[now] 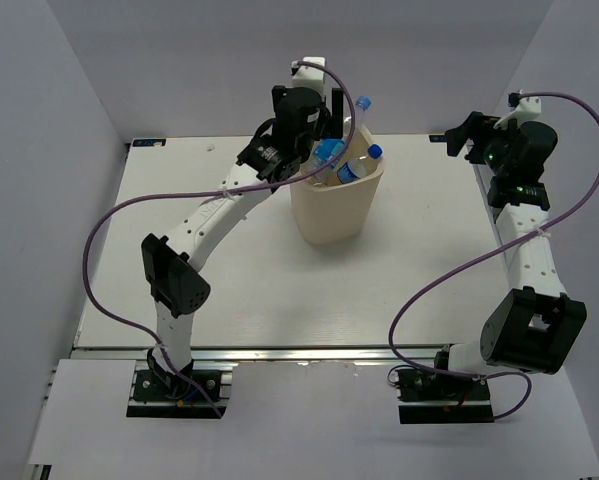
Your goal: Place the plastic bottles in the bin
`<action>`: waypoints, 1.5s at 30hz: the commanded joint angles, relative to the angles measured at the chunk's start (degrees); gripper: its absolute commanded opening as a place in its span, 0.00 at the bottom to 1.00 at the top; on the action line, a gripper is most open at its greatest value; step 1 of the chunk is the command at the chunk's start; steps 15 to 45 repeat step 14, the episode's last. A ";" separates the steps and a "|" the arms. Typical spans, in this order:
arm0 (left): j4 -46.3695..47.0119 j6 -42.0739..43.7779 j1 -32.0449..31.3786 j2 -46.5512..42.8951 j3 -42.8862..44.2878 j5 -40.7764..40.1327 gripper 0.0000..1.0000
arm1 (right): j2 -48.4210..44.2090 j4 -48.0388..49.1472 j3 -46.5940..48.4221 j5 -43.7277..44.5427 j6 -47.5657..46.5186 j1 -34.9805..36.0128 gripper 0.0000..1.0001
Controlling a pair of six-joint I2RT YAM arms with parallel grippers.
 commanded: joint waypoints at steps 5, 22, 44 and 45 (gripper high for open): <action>-3.01 -13.03 15.21 -11.46 -6.58 0.53 0.98 | -2.18 -1.43 1.01 1.18 -0.02 -0.20 0.89; 1.91 -24.30 33.18 -28.86 -36.38 2.31 0.98 | -2.09 -3.81 -0.13 3.46 0.59 -0.20 0.89; 1.91 -24.30 33.18 -28.86 -36.38 2.31 0.98 | -2.09 -3.81 -0.13 3.46 0.59 -0.20 0.89; 1.91 -24.30 33.18 -28.86 -36.38 2.31 0.98 | -2.09 -3.81 -0.13 3.46 0.59 -0.20 0.89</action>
